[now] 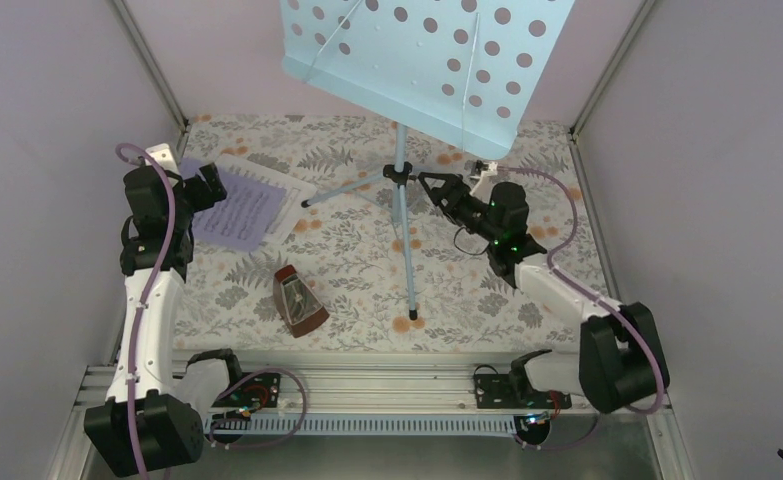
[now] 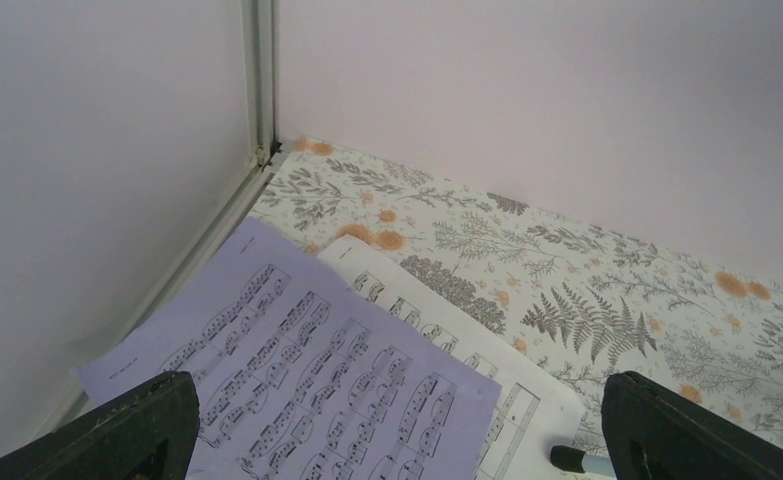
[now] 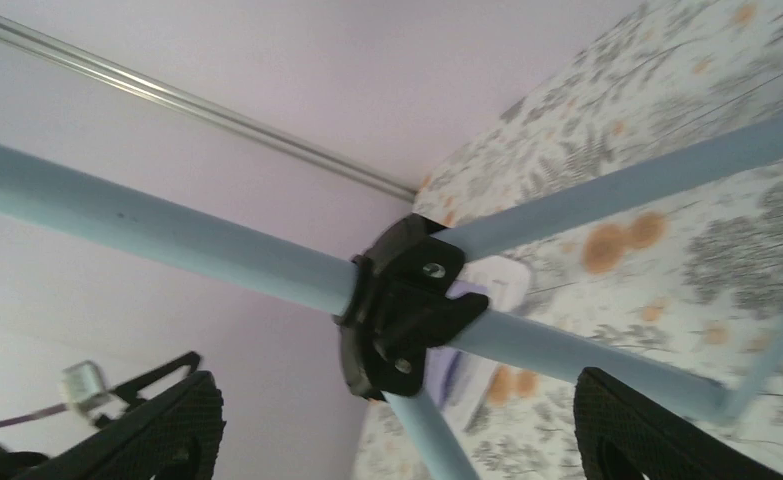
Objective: Pack up the instrument practice props
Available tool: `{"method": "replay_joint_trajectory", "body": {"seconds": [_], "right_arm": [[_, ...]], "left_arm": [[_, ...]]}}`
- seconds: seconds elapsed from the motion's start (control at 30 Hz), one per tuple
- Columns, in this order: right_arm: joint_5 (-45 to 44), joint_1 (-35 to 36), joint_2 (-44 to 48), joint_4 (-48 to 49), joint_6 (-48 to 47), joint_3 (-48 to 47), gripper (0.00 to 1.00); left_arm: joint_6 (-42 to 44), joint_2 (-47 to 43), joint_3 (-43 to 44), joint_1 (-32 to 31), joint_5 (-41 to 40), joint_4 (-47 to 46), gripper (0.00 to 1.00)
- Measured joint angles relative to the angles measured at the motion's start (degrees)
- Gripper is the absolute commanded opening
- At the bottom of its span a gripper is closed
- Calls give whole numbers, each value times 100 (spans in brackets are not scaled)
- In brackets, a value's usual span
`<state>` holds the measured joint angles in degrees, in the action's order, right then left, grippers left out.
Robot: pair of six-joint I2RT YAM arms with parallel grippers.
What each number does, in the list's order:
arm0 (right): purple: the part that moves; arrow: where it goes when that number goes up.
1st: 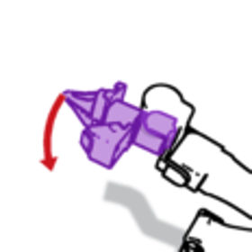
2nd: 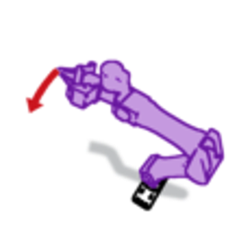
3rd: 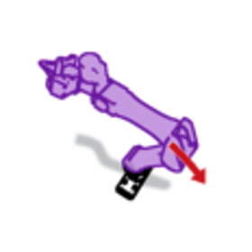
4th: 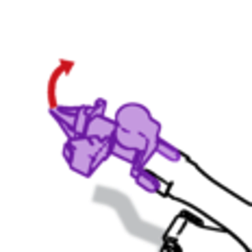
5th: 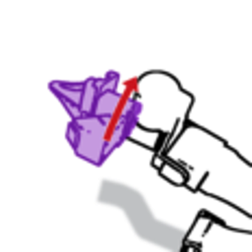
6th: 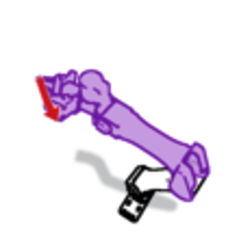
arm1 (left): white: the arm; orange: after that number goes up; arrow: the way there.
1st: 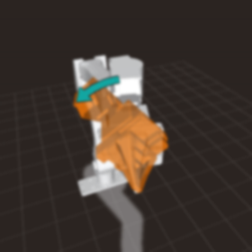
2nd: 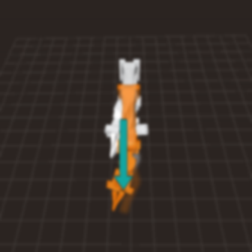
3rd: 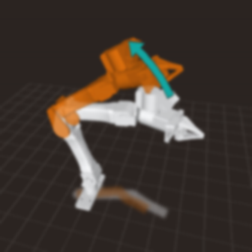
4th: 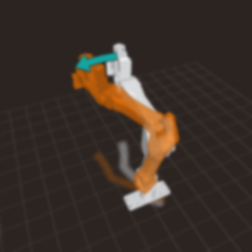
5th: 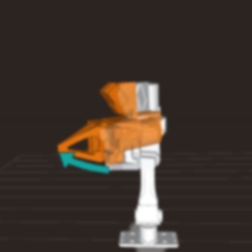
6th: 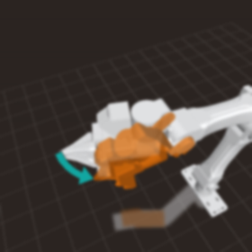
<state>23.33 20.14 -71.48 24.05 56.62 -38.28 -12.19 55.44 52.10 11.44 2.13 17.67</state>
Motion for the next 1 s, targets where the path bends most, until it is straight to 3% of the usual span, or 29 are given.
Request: {"method": "replay_joint_trajectory", "body": {"seconds": [0.13, 0.33, 0.53, 0.6, 0.73, 0.77, 0.87, 0.97, 1.0], "right_arm": [[485, 0, -623, 702, 911, -262, 75], [868, 0, -1340, 1279, 1716, -538, 52], [922, 0, -1552, 1429, 2024, -588, 45], [920, 0, -1578, 1429, 2050, -632, 36], [922, 0, -1646, 1377, 2135, -638, 6], [942, 0, -1648, 1368, 2188, -647, 4], [940, 0, -1650, 1360, 2186, -649, 6], [918, 0, -1650, 1357, 2133, -649, 42], [903, 2, -1648, 1355, 2103, -649, 48]], "left_arm": [[0, 0, -26, -2, 35, -2, 100], [0, 0, -42, -4, 109, -2, 100], [0, 0, -48, -4, 138, 0, 100], [-2, 0, -48, -4, 146, -2, 100], [0, 0, -50, -4, 151, -2, 100], [0, 0, -50, -4, 153, -2, 100], [0, 0, -59, -4, 155, 0, 100], [0, 0, -61, -4, 157, 0, 100], [0, 0, -63, -4, 157, -2, 100]]}}
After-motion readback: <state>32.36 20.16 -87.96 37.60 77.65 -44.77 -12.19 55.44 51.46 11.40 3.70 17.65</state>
